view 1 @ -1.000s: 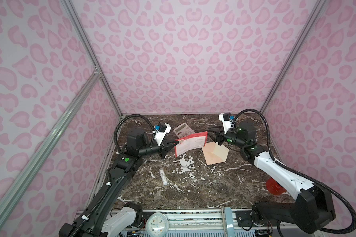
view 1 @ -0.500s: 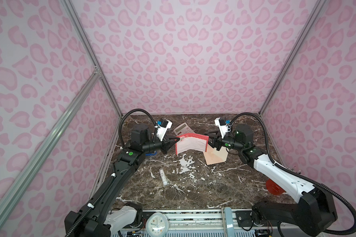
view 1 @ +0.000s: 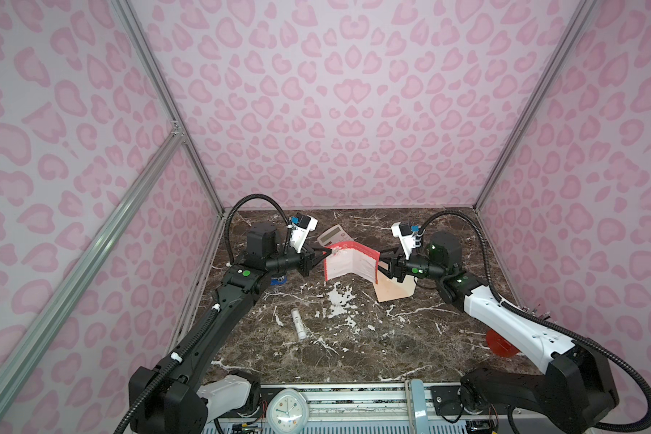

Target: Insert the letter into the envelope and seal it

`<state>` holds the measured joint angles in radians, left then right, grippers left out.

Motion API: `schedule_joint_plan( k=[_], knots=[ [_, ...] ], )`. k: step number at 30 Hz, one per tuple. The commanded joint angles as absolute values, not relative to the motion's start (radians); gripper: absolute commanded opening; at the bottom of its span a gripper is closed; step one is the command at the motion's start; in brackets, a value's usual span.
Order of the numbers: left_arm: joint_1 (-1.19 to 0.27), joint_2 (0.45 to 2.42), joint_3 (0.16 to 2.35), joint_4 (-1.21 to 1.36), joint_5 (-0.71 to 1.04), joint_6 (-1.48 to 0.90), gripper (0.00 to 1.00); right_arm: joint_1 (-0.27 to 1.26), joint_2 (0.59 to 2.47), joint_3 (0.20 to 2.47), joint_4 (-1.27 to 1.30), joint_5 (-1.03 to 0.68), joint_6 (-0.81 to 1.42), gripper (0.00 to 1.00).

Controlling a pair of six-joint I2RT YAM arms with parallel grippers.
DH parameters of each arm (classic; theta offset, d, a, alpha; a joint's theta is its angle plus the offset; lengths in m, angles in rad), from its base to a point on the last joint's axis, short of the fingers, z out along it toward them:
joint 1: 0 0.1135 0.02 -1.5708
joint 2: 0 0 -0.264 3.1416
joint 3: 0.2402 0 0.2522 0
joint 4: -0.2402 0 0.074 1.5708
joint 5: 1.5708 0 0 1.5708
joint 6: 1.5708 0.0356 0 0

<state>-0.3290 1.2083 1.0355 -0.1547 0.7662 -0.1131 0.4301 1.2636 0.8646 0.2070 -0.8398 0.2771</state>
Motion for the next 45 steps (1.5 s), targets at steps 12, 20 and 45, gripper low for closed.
schedule_joint_plan(
  k=[12, 20, 45],
  knots=[
    [-0.330, 1.244, 1.040, -0.058, 0.848, -0.173, 0.04, 0.461, 1.319, 0.903, 0.272, -0.889, 0.318, 0.54],
    [-0.336, 1.261, 1.040, -0.055, 0.907, -0.187, 0.04, 0.482, 1.332, 0.905, 0.273, -0.880, 0.306, 0.54],
    [-0.351, 1.270, 1.068, -0.200, 1.080, -0.023, 0.04, 0.497, 1.379, 0.992, 0.141, -1.046, 0.203, 0.54]
  ],
)
